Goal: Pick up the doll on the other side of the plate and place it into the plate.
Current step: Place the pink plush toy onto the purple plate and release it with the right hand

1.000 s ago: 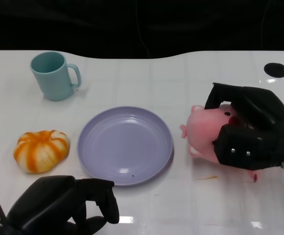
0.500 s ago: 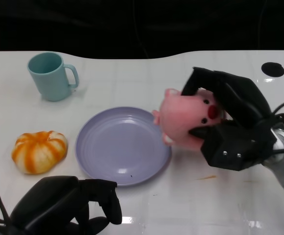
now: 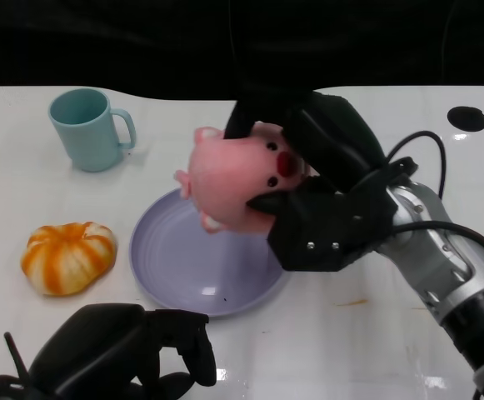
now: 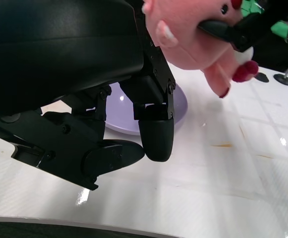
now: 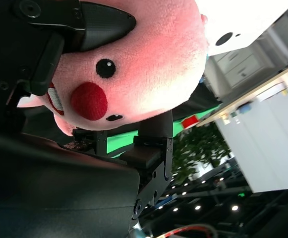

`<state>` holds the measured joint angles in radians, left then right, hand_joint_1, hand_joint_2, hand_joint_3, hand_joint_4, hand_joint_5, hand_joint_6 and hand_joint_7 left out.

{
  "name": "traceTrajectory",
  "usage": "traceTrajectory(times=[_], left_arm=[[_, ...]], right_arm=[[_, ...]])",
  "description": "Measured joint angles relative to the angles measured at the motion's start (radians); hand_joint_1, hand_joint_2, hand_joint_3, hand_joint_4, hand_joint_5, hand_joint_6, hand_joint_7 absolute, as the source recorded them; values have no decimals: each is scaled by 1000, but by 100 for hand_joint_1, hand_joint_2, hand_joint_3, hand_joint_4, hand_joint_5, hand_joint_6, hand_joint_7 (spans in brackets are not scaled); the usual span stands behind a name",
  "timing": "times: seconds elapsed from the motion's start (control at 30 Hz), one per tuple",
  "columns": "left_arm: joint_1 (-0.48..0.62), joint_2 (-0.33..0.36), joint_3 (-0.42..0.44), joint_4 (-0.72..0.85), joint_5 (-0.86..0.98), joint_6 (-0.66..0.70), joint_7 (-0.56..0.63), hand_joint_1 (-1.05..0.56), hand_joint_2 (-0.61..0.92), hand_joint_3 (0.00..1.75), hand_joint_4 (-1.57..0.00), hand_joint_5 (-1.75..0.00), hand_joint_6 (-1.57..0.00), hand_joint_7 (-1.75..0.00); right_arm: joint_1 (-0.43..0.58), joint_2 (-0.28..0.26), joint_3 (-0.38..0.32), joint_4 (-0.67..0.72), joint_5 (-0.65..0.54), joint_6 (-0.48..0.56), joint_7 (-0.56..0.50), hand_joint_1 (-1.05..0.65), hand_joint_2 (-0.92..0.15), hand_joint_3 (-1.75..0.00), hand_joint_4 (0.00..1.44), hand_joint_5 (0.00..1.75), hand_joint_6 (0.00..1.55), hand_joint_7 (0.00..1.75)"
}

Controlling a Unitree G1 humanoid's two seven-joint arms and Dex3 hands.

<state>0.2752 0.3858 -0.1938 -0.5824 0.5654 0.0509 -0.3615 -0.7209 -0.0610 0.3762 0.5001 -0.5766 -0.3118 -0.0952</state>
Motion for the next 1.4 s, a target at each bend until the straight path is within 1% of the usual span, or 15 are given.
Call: traceTrajectory(times=[0.4,0.47,0.5,0.53,0.57,0.6,0.63,0.7,0.77,0.8,0.83,0.9,1.07,1.2,1.4], left_arm=[[-4,-23,-26,-4,27,13,0,-21,69,72,-74,-139,-78,-110],[-4,-26,-30,-4,28,14,0,-21,69,72,-74,-139,-78,-110],[-4,-27,-30,-4,28,15,0,-21,69,72,-74,-139,-78,-110],[-4,-27,-30,-4,28,16,0,-21,69,72,-74,-139,-78,-110],[-5,-28,-31,-5,29,19,0,-20,68,72,-74,-138,-77,-110],[-7,-28,-31,-5,31,21,0,-20,68,72,-74,-138,-77,-110],[-8,-28,-32,-5,33,21,0,-20,68,72,-74,-137,-78,-110],[-11,-28,-33,-5,34,21,0,-20,67,73,-74,-137,-78,-110],[-12,-29,-35,-5,34,21,0,-20,67,74,-74,-137,-78,-110],[-12,-29,-36,-5,34,21,0,-20,67,74,-75,-137,-78,-110],[-12,-29,-36,-5,33,21,0,-20,67,74,-75,-137,-78,-110],[-13,-29,-36,-5,33,21,0,-20,67,74,-75,-136,-78,-109],[-13,-30,-37,-5,32,21,0,-20,68,72,-76,-135,-78,-108],[-14,-32,-38,-5,32,21,0,-20,69,71,-76,-135,-79,-108],[-17,-33,-40,-5,33,21,0,-21,70,70,-75,-136,-79,-108]], right_arm=[[-84,78,76,124,-29,37,48,-22,-28,-126,100,175,74,171],[-89,89,77,140,-18,36,61,-21,-26,-131,97,175,90,121],[-90,93,78,143,-16,36,69,-21,-26,-132,97,175,93,112],[-92,96,79,145,-15,38,83,-24,-36,-110,89,167,88,88],[-95,98,81,146,-12,44,110,-29,-51,-78,76,134,81,54],[-97,98,83,146,-11,49,133,-33,-61,-59,69,114,78,37],[-98,98,85,146,-9,54,156,-36,-67,-46,65,104,76,27],[-98,95,94,144,-10,59,196,-51,-85,-20,36,74,55,7],[-98,88,107,135,-14,63,228,-55,-90,-13,28,66,49,2],[-98,83,110,127,-15,68,249,-64,-91,-11,13,60,34,1],[-99,76,114,113,-16,79,274,-68,-92,-11,6,57,27,0],[-100,59,118,83,-17,99,326,-77,-92,-11,1,50,19,0],[-101,25,120,13,-16,112,398,-88,-92,-14,0,37,8,0],[-101,12,123,-22,-17,116,427,-94,-92,-17,0,20,3,0],[-94,-40,106,-104,11,115,476,-94,-92,-18,0,15,2,1]])
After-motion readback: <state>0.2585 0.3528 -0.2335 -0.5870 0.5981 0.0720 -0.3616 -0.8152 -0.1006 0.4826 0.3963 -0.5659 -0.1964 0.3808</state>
